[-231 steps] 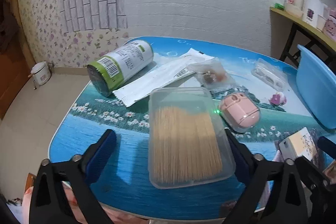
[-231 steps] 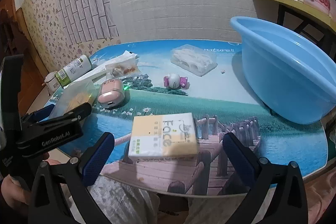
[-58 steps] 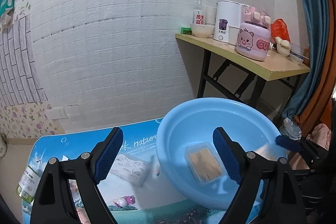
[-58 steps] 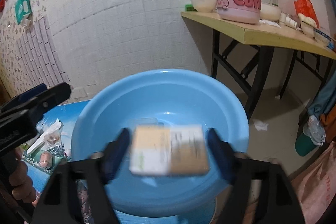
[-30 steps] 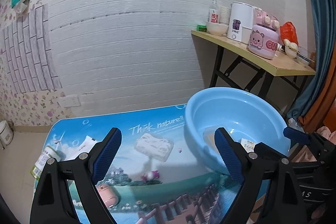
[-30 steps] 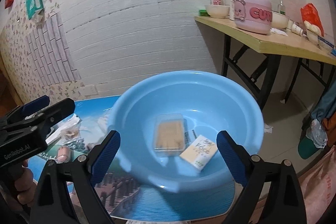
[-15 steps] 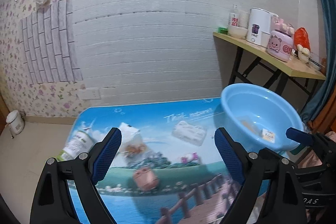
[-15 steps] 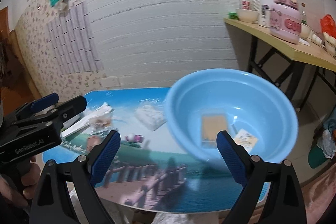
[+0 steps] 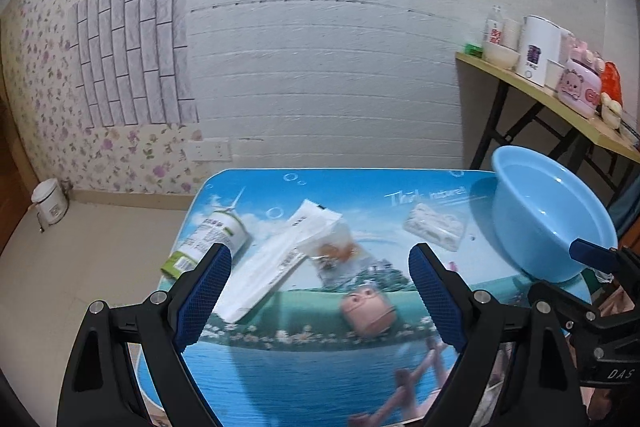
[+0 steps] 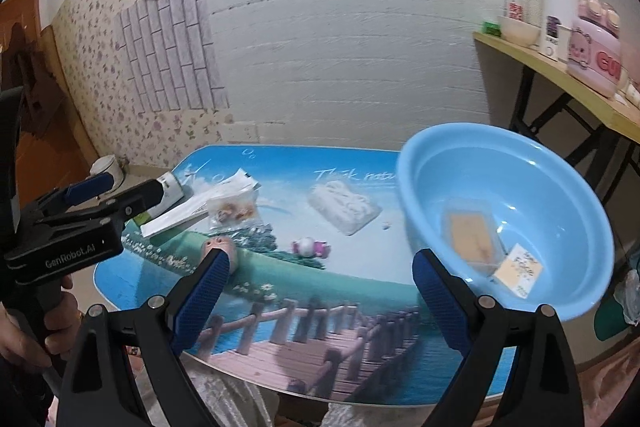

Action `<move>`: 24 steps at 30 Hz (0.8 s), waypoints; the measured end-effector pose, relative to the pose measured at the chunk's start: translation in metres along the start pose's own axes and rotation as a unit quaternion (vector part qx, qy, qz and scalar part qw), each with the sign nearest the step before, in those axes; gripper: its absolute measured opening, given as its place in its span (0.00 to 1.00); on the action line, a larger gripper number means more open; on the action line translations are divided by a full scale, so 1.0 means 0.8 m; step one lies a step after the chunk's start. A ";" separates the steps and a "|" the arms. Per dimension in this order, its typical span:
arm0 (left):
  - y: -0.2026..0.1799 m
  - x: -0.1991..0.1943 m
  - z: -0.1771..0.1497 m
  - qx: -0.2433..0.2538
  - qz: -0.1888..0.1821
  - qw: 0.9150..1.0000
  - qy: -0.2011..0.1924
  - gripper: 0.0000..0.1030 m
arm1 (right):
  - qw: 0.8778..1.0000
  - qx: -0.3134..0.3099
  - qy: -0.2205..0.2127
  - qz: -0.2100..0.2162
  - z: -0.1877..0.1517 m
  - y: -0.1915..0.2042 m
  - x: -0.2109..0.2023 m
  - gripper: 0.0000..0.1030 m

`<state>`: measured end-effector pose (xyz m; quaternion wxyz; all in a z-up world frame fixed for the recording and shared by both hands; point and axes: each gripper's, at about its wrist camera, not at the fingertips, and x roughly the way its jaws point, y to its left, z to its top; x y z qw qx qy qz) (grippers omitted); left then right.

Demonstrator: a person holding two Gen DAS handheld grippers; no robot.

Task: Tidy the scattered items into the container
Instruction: 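Move both grippers back over the table toward the remaining items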

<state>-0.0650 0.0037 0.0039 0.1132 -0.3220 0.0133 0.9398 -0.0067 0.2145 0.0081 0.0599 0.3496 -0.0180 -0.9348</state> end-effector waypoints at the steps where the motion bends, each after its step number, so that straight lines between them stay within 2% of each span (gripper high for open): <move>1: 0.003 0.000 -0.001 0.000 0.003 1.000 0.000 0.88 | 1.000 -0.002 0.003 0.002 0.000 0.004 0.004 0.91; 7: 0.027 0.002 -0.010 -0.002 0.017 1.000 0.006 1.00 | 1.000 -0.016 0.012 0.022 -0.004 0.023 0.025 0.91; 12: 0.046 0.007 -0.013 -0.015 0.026 0.999 0.014 1.00 | 0.999 -0.022 0.026 0.040 -0.008 0.037 0.044 0.92; 15: 0.054 0.009 -0.014 -0.020 0.029 0.999 0.016 1.00 | 0.998 -0.014 0.031 0.051 -0.009 0.038 0.052 0.97; 16: 0.056 0.009 -0.014 -0.021 0.030 0.999 0.016 1.00 | 0.998 -0.012 0.031 0.051 -0.008 0.038 0.053 1.00; 24: 0.065 0.010 -0.014 -0.021 0.027 0.999 0.012 1.00 | 0.999 -0.007 0.020 0.043 0.000 0.040 0.064 1.00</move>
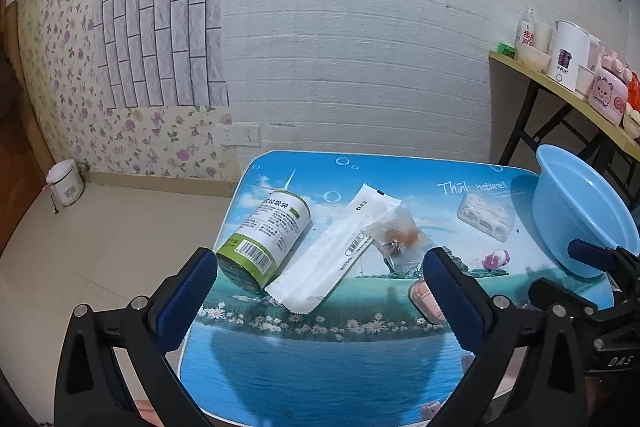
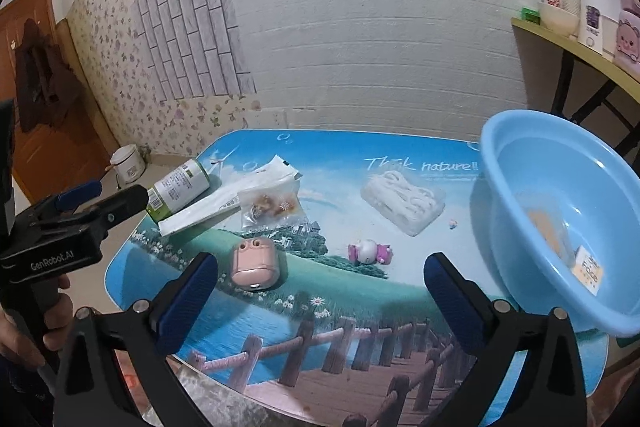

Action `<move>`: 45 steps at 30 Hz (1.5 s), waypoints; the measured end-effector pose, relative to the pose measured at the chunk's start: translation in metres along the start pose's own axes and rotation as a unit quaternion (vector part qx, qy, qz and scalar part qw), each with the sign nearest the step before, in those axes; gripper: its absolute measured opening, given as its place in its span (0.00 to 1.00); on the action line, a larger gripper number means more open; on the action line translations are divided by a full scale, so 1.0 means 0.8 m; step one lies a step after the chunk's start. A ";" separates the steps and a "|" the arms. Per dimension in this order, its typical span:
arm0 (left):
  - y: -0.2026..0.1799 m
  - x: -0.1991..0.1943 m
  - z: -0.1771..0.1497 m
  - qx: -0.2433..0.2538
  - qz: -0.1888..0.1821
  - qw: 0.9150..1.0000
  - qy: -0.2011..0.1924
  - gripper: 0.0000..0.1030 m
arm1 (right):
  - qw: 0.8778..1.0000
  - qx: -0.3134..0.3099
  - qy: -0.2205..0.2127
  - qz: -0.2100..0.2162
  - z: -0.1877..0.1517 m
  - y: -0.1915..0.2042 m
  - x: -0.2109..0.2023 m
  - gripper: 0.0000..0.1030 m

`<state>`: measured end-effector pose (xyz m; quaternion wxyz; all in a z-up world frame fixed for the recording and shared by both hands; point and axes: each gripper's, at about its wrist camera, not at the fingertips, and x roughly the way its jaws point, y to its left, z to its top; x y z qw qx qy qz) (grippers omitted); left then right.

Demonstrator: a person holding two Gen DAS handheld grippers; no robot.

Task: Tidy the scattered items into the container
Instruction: 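Move both grippers back over the table toward the remaining items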

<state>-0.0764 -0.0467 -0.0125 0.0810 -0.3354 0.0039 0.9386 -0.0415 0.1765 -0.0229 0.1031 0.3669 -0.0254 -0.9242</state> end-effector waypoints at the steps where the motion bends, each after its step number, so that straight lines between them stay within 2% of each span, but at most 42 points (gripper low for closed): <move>1: 0.001 -0.001 0.000 0.003 -0.001 1.000 -0.004 1.00 | 1.000 -0.002 -0.001 -0.001 0.000 0.001 0.001 1.00; 9: 0.011 0.003 -0.001 0.006 0.013 1.000 -0.006 1.00 | 0.999 -0.032 0.007 0.026 -0.005 0.021 0.009 1.00; 15: 0.026 0.006 -0.003 -0.001 0.017 1.000 -0.002 1.00 | 0.999 -0.048 0.009 0.011 -0.004 0.027 0.012 1.00; 23: 0.034 0.011 -0.007 0.008 0.024 1.000 0.000 1.00 | 0.999 -0.031 0.007 0.031 -0.008 0.023 0.014 1.00; 30: 0.041 0.023 -0.009 0.028 0.031 0.999 0.005 1.00 | 0.998 -0.042 -0.007 0.045 -0.006 0.031 0.009 1.00; 36: 0.055 0.041 -0.007 0.030 0.031 0.999 0.013 1.00 | 0.997 -0.051 -0.001 0.061 -0.006 0.041 0.018 0.96; 42: 0.061 0.064 -0.002 0.056 0.027 0.998 0.020 1.00 | 0.996 -0.059 0.004 0.065 -0.005 0.051 0.031 0.96; 45: 0.064 0.076 0.000 0.064 0.023 0.997 0.024 1.00 | 0.995 -0.061 0.015 0.074 -0.002 0.054 0.044 0.86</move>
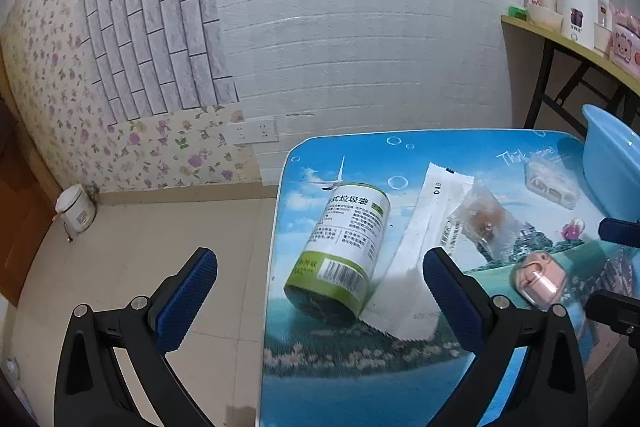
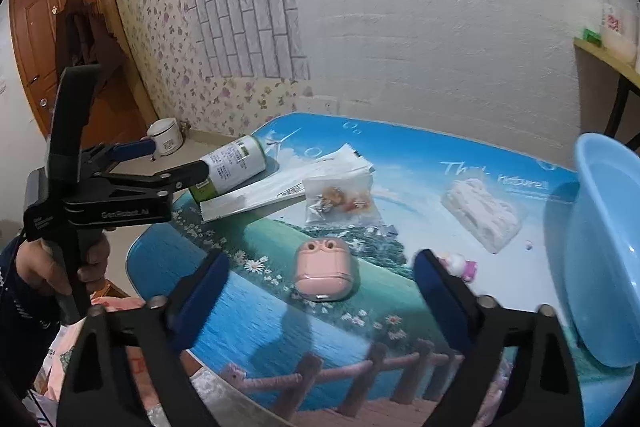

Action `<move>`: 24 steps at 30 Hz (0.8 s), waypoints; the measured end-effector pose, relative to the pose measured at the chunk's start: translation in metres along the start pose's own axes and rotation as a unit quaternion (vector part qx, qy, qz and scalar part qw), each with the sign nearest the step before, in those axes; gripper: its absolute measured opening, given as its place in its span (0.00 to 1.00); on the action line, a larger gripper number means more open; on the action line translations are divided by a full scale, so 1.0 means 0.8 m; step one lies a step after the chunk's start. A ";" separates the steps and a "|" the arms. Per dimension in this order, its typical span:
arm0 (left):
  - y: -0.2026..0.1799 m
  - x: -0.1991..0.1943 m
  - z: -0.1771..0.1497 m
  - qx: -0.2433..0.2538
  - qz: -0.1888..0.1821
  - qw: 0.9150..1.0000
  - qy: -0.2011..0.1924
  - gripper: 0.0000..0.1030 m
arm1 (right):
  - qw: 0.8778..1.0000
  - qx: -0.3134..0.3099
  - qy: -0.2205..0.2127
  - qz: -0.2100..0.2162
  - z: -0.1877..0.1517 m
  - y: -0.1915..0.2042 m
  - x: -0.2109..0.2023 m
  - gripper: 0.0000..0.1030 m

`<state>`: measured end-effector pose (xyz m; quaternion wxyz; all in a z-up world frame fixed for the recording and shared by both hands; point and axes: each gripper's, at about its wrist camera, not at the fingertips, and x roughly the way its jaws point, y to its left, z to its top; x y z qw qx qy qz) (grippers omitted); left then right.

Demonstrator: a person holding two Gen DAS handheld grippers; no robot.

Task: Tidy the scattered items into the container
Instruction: 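Move both grippers back over the table toward the remaining items, then grasp the pink earbud case with the right gripper while the left grasps the trash-bag roll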

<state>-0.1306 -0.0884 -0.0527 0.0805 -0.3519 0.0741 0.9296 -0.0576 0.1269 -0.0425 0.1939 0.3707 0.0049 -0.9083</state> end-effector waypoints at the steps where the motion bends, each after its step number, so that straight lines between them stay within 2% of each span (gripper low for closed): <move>1: 0.001 0.004 0.001 0.001 -0.002 1.000 0.001 1.00 | 1.000 0.001 0.004 0.003 0.001 0.000 0.005 0.86; 13: 0.014 0.054 0.009 0.024 -0.018 0.999 0.028 1.00 | 1.000 -0.001 0.027 0.000 0.015 0.004 0.052 0.85; 15: 0.013 0.059 0.009 0.028 -0.023 0.999 0.032 1.00 | 0.999 0.003 0.032 0.001 0.014 0.003 0.059 0.81; 16: 0.012 0.061 0.010 0.030 -0.025 0.999 0.034 1.00 | 0.999 0.004 0.036 0.007 0.013 0.003 0.063 0.75; 24: 0.004 0.080 0.012 0.052 -0.030 0.997 0.046 1.00 | 0.999 0.002 0.050 0.010 0.012 0.006 0.079 0.74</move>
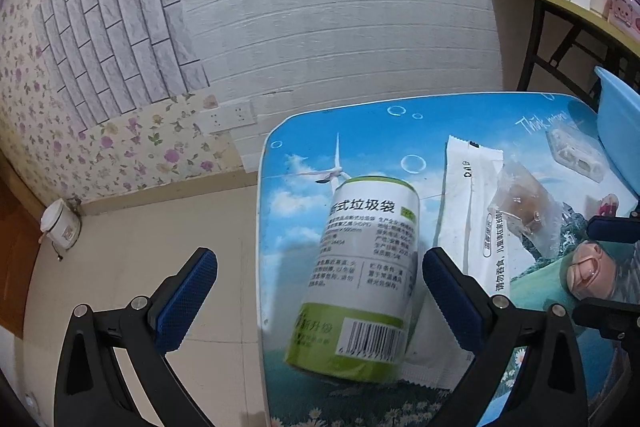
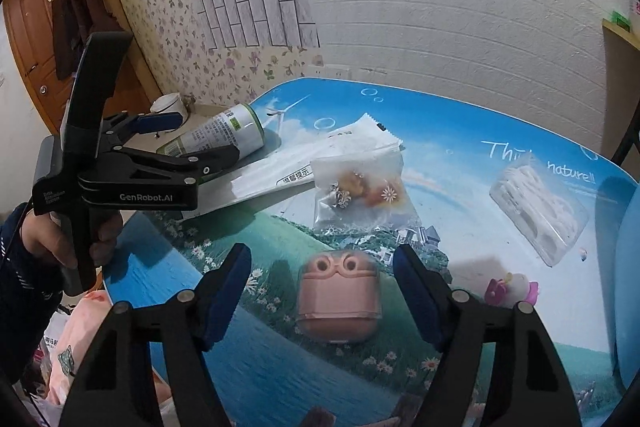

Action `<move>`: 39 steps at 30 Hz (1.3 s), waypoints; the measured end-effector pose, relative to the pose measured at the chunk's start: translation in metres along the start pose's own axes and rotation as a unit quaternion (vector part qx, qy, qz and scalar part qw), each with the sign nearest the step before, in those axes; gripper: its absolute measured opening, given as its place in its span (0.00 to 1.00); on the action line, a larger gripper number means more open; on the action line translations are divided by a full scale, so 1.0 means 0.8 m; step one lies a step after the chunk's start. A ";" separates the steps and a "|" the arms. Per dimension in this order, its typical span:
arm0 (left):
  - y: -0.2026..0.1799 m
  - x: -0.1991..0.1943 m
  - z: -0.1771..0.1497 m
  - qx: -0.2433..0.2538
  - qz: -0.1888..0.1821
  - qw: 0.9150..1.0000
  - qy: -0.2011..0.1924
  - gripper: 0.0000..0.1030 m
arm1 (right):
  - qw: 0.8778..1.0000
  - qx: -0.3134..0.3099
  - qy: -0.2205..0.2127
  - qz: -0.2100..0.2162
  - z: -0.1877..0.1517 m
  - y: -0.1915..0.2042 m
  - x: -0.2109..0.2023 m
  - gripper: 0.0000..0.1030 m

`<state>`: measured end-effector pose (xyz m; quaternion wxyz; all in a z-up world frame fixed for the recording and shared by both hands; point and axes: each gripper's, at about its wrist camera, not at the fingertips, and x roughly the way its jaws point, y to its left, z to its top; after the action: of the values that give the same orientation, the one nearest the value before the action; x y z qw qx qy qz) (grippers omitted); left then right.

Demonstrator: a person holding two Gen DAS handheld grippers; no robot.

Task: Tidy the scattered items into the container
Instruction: 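Grasp the pink earbud case with the right gripper while the left grasps the trash-bag roll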

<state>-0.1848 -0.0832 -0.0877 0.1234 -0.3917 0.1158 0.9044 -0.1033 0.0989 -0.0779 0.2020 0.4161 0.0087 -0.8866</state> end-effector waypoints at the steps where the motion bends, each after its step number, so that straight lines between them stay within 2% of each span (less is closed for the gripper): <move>1: -0.001 0.001 0.000 0.002 -0.001 1.000 0.001 1.00 | 1.000 0.000 0.000 -0.001 0.000 0.000 0.000 0.74; 3: -0.001 0.004 0.001 0.005 -0.001 1.000 0.004 1.00 | 1.000 0.001 0.001 -0.001 0.000 0.000 0.000 0.73; 7: 0.000 0.005 0.003 0.002 -0.007 1.000 0.003 1.00 | 1.000 0.002 0.005 0.003 -0.003 0.000 0.002 0.64; 12: 0.001 0.009 0.006 0.001 -0.012 1.000 0.003 0.99 | 1.000 0.004 0.011 0.003 -0.009 0.001 0.004 0.64; 17: -0.001 0.012 0.005 0.006 -0.018 1.000 0.006 0.82 | 1.000 0.003 0.008 0.001 -0.010 0.002 0.003 0.63; 25: -0.015 0.007 0.000 0.035 -0.026 0.999 0.001 0.47 | 1.000 -0.018 0.000 -0.015 -0.014 0.006 0.008 0.63; 26: -0.015 0.007 0.000 0.036 -0.025 0.999 0.000 0.45 | 1.000 -0.019 -0.002 -0.015 -0.014 0.006 0.008 0.63; 33: -0.009 0.007 -0.002 0.024 -0.023 0.999 0.000 0.45 | 0.999 -0.024 -0.010 -0.025 -0.017 0.004 0.011 0.57; 36: -0.009 0.002 -0.003 0.018 -0.020 1.000 -0.007 0.45 | 0.999 -0.021 -0.014 -0.034 -0.017 0.000 0.011 0.42; 39: -0.005 -0.003 -0.004 0.007 -0.013 1.000 -0.013 0.45 | 0.999 -0.016 -0.012 -0.030 -0.014 -0.004 0.012 0.42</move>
<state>-0.1801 -0.0807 -0.0885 0.1396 -0.3803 0.1156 0.9069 -0.1021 0.1006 -0.0932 0.1822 0.4013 0.0327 -0.8970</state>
